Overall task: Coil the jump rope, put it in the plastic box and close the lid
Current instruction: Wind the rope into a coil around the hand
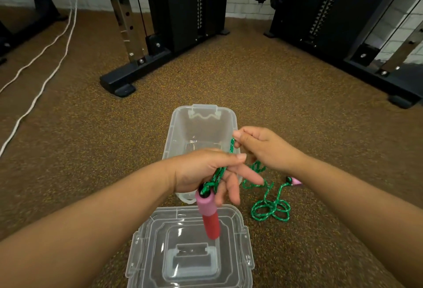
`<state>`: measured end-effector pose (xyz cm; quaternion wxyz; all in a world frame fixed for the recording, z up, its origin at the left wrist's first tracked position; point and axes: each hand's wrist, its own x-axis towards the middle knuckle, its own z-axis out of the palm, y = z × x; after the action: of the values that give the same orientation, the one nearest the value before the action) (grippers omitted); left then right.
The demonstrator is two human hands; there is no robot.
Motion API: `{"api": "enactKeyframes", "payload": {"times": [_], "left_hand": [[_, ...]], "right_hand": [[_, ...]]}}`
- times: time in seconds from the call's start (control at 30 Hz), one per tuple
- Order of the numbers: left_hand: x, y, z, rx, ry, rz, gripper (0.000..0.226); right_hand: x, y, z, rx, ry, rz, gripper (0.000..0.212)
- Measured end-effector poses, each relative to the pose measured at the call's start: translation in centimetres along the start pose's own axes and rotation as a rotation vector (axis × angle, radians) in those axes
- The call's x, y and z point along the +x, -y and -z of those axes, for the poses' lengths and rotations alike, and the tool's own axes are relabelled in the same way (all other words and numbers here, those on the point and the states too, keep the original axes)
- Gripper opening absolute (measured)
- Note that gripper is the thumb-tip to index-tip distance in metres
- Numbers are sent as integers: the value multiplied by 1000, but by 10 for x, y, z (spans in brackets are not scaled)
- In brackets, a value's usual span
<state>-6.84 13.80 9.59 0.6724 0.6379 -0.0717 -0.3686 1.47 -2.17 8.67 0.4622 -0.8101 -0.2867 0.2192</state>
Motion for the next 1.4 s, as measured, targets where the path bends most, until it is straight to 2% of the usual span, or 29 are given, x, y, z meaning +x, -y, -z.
{"api": "enactKeyframes", "payload": {"times": [0.13,0.23,0.33,0.53,0.7,0.8,0.87,0.93,1.07,1.17,1.3,1.4], "left_hand": [[0,1,3,-149,-125,-115,49],[1,2,7,-333,-204,-154,48],[0,-3,11,-516,-251,-198,44],[-2,-10,19,-617,-376,-303,46],[-1,-9,21,-702,-425,-285,57],[1,-11,19,-718,-440,-261,62],[1,-12,18,-736,-429,-249,65],[2,-14,17,-692,-425,-214,67],[2,-12,11,-400,-395,-78,74],[-1,-9,6,-217,-260,-16,79],[-6,-7,7,-91,-102,56,90],[-10,-9,6,46,-77,24,73]], "right_hand": [[-11,-18,-26,276,-54,-57,29],[-14,-31,-40,294,-97,-120,30],[-21,-35,-45,167,-136,-89,29],[-45,-43,-48,-136,-100,65,27],[-58,-30,-48,-275,-41,225,30],[-61,-12,-46,-321,-51,344,40],[-61,1,-43,-309,-69,401,37],[-61,14,-37,-261,-75,443,30],[-53,34,-20,-169,-96,450,28],[-43,42,-4,-104,-96,382,31],[-29,39,13,-177,-164,321,28],[-16,25,12,-164,-178,244,29]]}}
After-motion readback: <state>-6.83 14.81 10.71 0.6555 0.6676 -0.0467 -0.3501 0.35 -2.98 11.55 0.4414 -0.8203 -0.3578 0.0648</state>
